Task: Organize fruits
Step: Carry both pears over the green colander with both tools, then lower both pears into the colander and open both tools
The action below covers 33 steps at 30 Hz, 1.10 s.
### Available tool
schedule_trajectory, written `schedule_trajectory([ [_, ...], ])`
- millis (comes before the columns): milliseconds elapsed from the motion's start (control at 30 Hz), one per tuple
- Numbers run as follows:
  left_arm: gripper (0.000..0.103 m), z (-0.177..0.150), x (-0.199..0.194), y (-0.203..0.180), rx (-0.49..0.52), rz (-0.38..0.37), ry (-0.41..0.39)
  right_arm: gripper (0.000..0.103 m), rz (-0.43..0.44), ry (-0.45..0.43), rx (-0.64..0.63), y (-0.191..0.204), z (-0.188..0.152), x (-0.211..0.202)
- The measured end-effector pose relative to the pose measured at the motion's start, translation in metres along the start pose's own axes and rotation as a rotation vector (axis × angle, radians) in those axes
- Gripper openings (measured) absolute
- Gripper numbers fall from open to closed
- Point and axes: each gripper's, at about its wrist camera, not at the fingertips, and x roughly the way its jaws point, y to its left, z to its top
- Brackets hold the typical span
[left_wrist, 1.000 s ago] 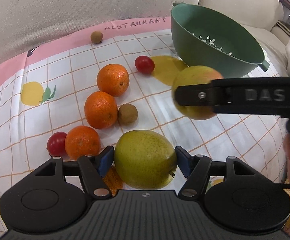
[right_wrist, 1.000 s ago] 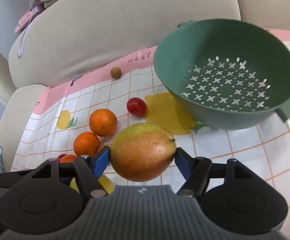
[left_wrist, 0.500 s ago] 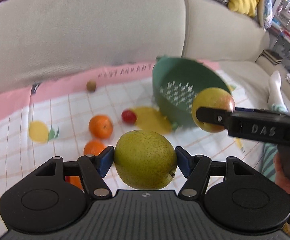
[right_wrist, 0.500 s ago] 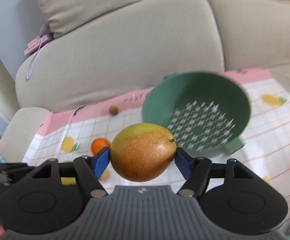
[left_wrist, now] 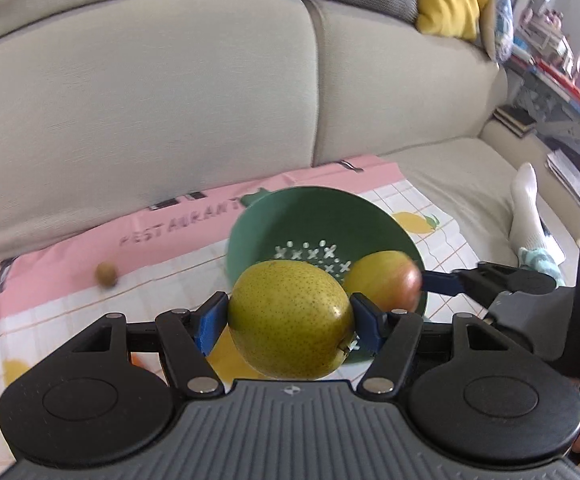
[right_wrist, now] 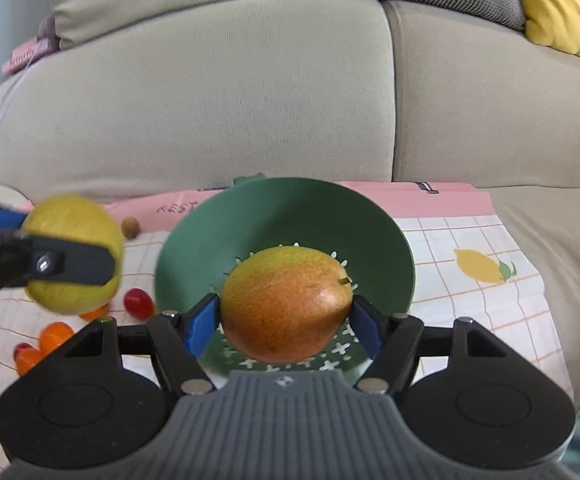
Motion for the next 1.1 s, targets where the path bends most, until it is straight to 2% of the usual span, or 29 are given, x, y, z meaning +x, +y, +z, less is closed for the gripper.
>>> schedule_trajectory([
  [167,0.076,0.01,0.035,-0.008,0.026,-0.016,0.06,0.068,0.0,0.056,-0.056,0.0,0.0,0.025],
  [400,0.076,-0.001,0.049,-0.01,0.061,-0.022,0.126,0.068,0.03,0.153,-0.074,0.004,-0.008,0.037],
  [667,0.076,-0.026,0.038,-0.011,0.089,-0.021,0.194,0.068,0.082,0.25,-0.022,0.016,-0.03,0.021],
  [933,0.076,-0.071,0.009,-0.017,0.102,-0.065,0.257,0.068,0.126,0.352,0.03,0.042,-0.067,-0.014],
  [1100,0.076,-0.096,-0.003,-0.02,0.093,-0.085,0.31,0.068,0.132,0.385,0.036,0.059,-0.097,-0.036],
])
